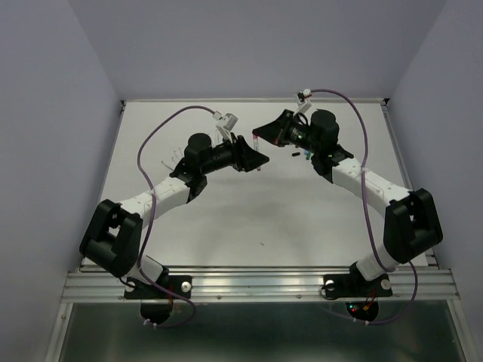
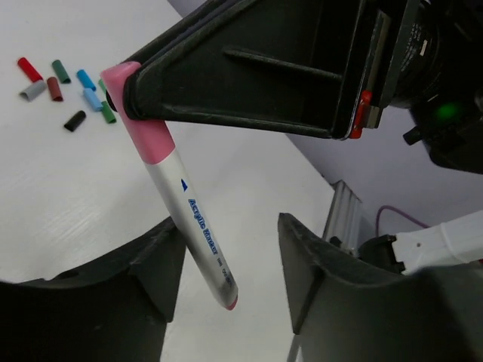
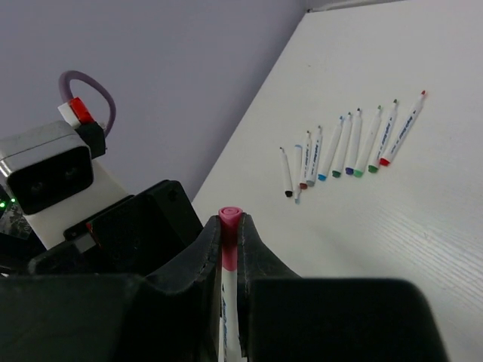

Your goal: Open the pen caps

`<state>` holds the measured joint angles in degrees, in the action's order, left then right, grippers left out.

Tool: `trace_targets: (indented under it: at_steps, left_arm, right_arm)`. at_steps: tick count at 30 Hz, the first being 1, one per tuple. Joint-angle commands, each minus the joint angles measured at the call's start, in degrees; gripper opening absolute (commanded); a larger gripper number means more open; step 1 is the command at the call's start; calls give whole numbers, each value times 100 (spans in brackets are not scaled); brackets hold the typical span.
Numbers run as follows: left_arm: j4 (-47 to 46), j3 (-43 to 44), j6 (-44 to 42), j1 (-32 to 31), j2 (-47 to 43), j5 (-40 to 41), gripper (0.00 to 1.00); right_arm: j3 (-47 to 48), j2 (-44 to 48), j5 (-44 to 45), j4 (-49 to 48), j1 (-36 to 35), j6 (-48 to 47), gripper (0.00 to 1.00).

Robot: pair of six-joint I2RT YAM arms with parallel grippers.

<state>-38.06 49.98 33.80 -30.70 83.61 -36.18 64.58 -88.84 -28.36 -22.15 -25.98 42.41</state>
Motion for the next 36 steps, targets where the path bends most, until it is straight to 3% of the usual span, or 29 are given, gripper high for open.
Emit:
trace_targets:
  at_steps: [1, 6, 11, 14, 17, 21, 27, 32, 35, 36]
  left_arm:
    - [-500, 249, 153, -42, 15, -47, 49]
    - [-597, 162, 328, -42, -38, 15, 0]
    - [-658, -66, 531, -42, -213, -12, 0]
    - [-694, -339, 662, -85, -441, 32, 0]
    - [-694, -637, 768, -138, -626, 32, 0]
    - [-641, -1042, 882, -261, -776, 6, 0]
    - [-544, -1455, 891, -375, -908, 138, 0]
    - [-317, -1404, 751, -428, -935, 155, 0]
    - [753, -923, 584, -428, -865, 812, 0]
    - [1244, -711, 392, -420, -716, 1519, 0]
  right_arm:
    - [-85, 279, -65, -826, -39, 294, 1]
    - [-86, 314, 32, -843, -39, 233, 1]
    - [-33, 402, 988, -519, -39, -215, 1]
    - [247, 341, 2312, -150, -39, -663, 1]
    - [624, 122, 3096, 79, -39, -962, 1]
    - [1073, -142, 3599, 185, 31, -1147, 1]
    - [1461, -353, 4013, 220, 303, -1139, 1]
    - [1742, -547, 3864, 377, 453, -1200, 1]
    - [1691, -573, 3811, 843, 453, -1490, 1]
    - [1533, -538, 3785, 870, 453, -1534, 1]
